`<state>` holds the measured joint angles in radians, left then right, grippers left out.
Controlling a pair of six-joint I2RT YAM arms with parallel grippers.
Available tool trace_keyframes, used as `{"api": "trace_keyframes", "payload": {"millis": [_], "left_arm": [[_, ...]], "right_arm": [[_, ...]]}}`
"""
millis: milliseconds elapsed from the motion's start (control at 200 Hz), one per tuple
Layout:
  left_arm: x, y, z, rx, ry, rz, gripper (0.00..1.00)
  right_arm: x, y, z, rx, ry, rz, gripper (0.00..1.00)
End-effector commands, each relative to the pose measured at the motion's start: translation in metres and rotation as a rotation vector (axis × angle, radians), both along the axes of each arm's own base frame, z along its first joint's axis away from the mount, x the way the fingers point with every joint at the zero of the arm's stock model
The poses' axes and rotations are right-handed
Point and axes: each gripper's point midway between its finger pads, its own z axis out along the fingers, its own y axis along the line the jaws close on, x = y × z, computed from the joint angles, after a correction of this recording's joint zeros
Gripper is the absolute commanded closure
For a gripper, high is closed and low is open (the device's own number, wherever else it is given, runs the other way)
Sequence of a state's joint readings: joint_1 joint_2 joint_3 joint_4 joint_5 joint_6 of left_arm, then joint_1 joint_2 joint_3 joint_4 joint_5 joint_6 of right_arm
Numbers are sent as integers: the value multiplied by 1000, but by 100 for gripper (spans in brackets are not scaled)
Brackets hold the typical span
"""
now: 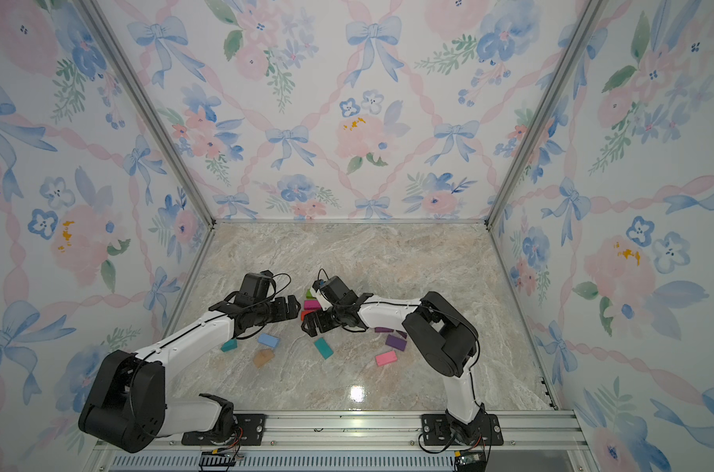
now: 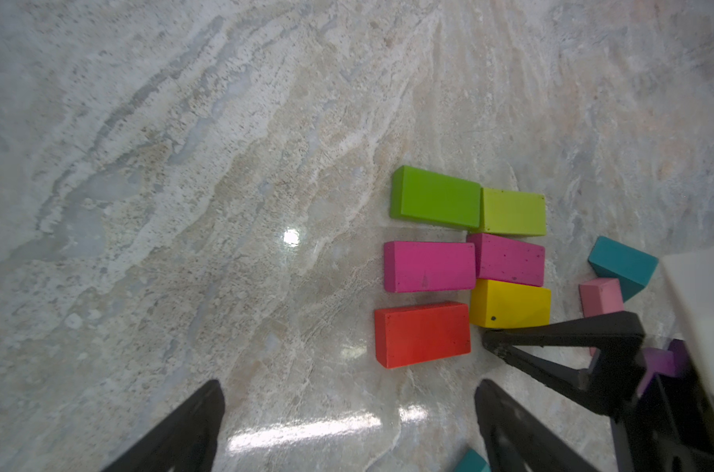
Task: Assemble a piece of candy with building blocks
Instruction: Adjust the building block at the center of the board.
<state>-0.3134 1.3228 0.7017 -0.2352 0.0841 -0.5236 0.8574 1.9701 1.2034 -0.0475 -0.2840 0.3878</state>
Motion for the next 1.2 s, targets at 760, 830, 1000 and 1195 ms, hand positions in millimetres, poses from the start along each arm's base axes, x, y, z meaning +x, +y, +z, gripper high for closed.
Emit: {"api": "trace_keyframes", "payload": {"millis": [760,830,1000,1195], "left_arm": [[-31,-10,-15,-57,51,-66,2],[-37,-18,-17,-61,64,-89,2],[-50,-34,-26,-39,88,-121,2],[-52,-52,-33,-17,101,-150,2]], "right_arm": [[-6,-46,-5,-150,17,-28,0],[-9,-52,13,-133,-8,-34,0],[-12,-90,52,-117,-66,-81,1],[-11,-141,54,-130,-54,-171,1]]}}
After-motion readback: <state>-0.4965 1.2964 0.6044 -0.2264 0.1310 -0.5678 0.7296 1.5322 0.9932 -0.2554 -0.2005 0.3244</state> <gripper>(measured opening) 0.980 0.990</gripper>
